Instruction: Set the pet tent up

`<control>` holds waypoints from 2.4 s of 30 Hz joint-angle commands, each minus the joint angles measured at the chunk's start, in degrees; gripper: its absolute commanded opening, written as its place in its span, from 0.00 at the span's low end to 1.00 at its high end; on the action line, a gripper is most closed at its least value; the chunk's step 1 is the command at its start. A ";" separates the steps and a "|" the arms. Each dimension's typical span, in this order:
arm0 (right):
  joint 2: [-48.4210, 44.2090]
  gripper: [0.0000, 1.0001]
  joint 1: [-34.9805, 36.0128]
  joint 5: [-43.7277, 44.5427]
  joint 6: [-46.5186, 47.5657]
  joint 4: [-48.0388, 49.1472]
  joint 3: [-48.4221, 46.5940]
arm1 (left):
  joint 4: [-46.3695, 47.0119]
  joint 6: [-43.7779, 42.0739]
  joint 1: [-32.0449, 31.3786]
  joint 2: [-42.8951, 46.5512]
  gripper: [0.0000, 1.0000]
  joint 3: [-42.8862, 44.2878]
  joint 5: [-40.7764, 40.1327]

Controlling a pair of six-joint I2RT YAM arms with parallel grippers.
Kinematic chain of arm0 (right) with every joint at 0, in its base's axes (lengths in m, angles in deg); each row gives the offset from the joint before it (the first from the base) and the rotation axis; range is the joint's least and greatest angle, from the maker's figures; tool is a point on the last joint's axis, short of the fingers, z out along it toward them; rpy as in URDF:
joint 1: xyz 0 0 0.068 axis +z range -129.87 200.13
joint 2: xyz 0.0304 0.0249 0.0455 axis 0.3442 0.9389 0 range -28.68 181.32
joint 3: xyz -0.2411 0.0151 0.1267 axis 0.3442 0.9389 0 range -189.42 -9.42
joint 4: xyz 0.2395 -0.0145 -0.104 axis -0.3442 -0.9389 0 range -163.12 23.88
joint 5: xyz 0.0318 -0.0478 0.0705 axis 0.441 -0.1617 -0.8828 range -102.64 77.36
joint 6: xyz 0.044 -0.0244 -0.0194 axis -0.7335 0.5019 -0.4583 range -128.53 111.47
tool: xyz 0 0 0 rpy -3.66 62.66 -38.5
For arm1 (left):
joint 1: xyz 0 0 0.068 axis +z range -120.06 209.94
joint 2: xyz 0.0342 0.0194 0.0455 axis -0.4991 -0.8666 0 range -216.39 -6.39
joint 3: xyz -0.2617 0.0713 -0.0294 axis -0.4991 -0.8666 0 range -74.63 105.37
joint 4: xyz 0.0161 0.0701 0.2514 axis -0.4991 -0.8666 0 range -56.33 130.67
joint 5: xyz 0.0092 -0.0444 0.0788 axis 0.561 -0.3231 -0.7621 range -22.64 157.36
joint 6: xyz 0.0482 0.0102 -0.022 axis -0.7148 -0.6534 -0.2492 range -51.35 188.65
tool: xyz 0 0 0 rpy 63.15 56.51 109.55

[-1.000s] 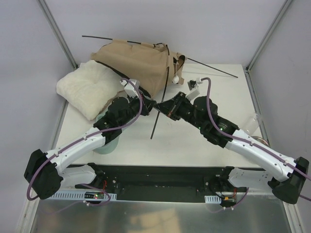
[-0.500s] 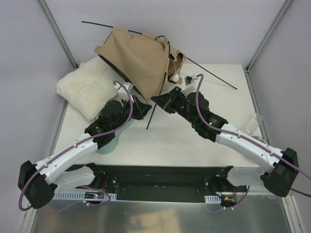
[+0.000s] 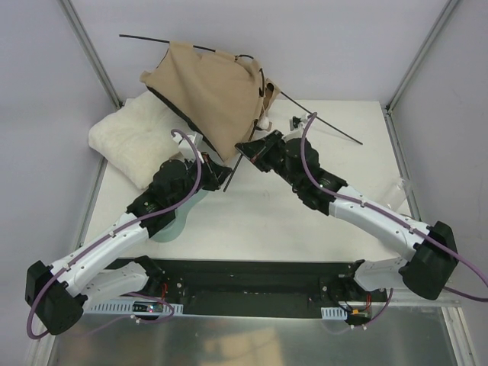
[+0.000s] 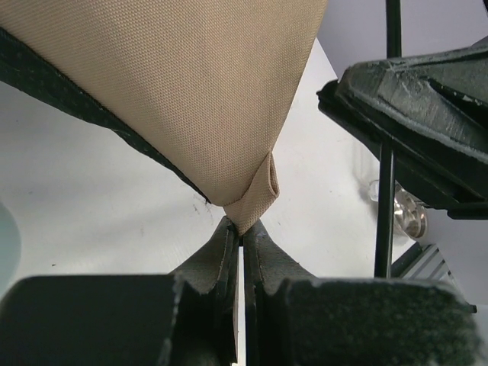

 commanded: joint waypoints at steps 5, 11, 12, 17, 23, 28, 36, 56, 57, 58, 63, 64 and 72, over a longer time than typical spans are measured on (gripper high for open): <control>2.54 0.00 -4.37 17.85 -6.68 0.94 -6.88 | -7.38 2.57 -0.20 2.10 0.00 -1.69 5.81; 4.82 0.00 -4.37 20.67 -6.68 -0.91 -8.46 | -9.31 3.19 -0.02 2.36 0.00 -1.17 7.30; 5.00 0.00 -4.28 20.93 -6.77 -0.91 -8.55 | -9.48 3.45 -0.02 2.36 0.00 -1.25 7.39; 6.58 0.00 -4.19 22.08 -4.84 -0.82 -9.26 | -9.84 3.89 0.06 2.89 0.00 -1.52 7.22; 8.25 0.00 -2.97 22.17 -0.54 0.93 -9.43 | -11.50 5.91 0.24 1.05 0.00 0.93 5.20; 8.87 0.00 -0.60 18.31 5.35 2.78 -8.29 | -15.36 10.83 0.42 -2.90 0.00 4.89 0.64; 5.62 0.16 1.08 6.88 12.65 -3.27 -8.29 | -17.48 12.59 1.73 -5.90 0.00 7.27 -2.36; 3.24 0.39 1.34 -8.42 10.64 -18.58 -12.25 | -16.96 12.07 3.32 -9.50 0.00 8.68 -4.12; 3.50 0.38 1.43 -8.33 10.46 -18.66 -12.07 | -16.96 11.98 3.32 -9.42 0.00 8.68 -4.03; 4.03 0.38 1.34 -8.51 10.29 -18.58 -11.98 | -16.78 11.98 3.32 -9.33 0.00 8.42 -4.03; 5.52 0.31 1.34 -9.74 9.67 -15.24 -10.75 | -15.73 11.89 3.40 -9.15 0.00 7.89 -3.33; 5.96 0.28 1.43 -9.74 9.67 -14.71 -10.75 | -15.29 11.81 3.32 -9.24 0.00 7.71 -3.07; 7.38 0.03 1.26 -11.06 8.79 -13.83 -10.58 | -11.86 10.84 3.40 -8.27 0.00 6.13 -1.57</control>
